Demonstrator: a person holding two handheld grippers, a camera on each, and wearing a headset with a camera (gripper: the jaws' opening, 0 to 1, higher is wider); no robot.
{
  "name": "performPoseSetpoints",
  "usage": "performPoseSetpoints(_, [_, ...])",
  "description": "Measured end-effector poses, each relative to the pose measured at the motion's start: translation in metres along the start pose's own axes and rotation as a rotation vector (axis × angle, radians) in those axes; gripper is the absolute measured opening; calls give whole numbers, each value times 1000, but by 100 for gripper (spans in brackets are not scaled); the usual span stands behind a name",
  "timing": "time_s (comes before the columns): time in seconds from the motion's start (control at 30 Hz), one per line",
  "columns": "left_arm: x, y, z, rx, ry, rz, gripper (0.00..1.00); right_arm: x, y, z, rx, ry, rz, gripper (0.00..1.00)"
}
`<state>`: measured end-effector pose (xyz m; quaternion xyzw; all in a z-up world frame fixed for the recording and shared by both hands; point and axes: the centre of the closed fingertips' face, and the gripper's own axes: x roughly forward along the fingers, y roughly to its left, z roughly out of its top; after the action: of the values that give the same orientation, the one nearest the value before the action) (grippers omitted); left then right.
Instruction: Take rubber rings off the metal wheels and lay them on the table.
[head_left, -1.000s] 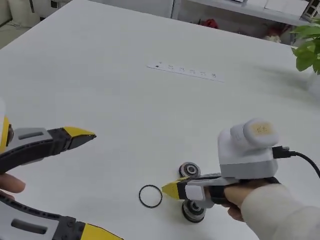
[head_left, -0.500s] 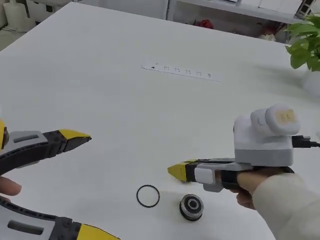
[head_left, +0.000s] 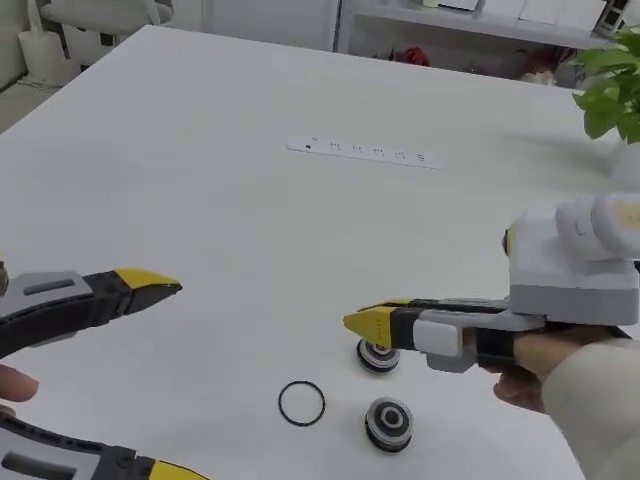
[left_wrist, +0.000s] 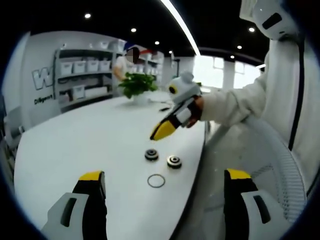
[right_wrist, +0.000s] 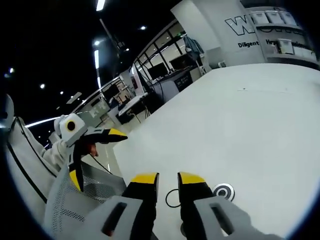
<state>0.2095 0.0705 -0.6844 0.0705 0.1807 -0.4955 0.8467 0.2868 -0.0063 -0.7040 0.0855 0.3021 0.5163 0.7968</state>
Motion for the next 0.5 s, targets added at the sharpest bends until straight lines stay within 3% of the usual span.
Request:
performPoseSetpoints(0.3, [-3, 3, 12, 33, 16, 14, 100, -13, 23, 16, -107, -50, 95, 18])
performPoseSetpoints(0.5, [-1, 4, 23, 48, 6, 14, 100, -23, 33, 13, -167, -43, 145, 21])
